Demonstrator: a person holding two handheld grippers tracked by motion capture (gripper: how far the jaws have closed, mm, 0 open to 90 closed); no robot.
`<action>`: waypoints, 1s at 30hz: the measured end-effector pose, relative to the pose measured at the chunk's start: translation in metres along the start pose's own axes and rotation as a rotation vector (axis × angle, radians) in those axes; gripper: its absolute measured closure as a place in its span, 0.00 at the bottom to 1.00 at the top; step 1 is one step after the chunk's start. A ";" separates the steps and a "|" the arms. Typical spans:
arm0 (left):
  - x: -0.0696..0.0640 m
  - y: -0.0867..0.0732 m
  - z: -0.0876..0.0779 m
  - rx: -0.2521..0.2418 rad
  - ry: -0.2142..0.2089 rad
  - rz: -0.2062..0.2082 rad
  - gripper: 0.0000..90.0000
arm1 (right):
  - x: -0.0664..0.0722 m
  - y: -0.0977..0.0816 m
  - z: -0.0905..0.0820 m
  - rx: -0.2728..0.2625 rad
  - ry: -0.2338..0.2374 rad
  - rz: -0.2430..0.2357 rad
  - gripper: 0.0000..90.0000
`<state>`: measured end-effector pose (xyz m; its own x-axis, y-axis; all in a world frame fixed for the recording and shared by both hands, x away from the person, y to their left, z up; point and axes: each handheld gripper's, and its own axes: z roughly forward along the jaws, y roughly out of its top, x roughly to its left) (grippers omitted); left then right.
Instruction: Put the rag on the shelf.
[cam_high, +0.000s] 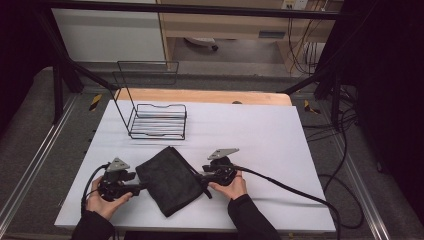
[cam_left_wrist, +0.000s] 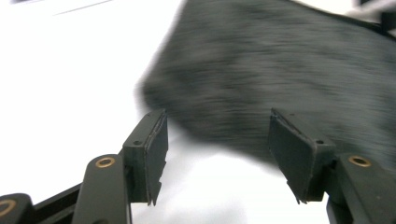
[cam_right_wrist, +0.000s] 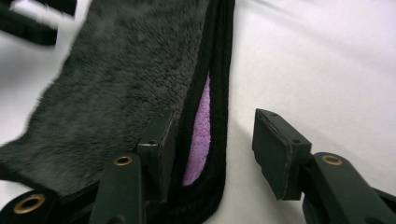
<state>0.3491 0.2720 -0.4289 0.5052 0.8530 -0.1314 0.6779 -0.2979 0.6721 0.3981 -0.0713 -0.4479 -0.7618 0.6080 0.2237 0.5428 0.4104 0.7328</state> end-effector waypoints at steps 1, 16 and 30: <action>0.000 0.000 0.000 0.000 0.000 0.000 0.45 | 0.000 0.000 0.003 0.006 0.002 -0.006 0.54; 0.009 0.006 0.023 0.003 -0.055 -0.044 0.76 | -0.001 -0.003 0.009 0.059 0.097 0.040 0.86; 0.011 0.023 0.031 -0.013 -0.095 -0.023 0.92 | 0.020 -0.008 -0.009 0.041 0.030 0.027 0.92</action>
<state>0.3867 0.2607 -0.4376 0.5385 0.8148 -0.2147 0.6830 -0.2728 0.6776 0.3756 -0.0687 -0.4442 -0.7567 0.5989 0.2621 0.5765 0.4222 0.6996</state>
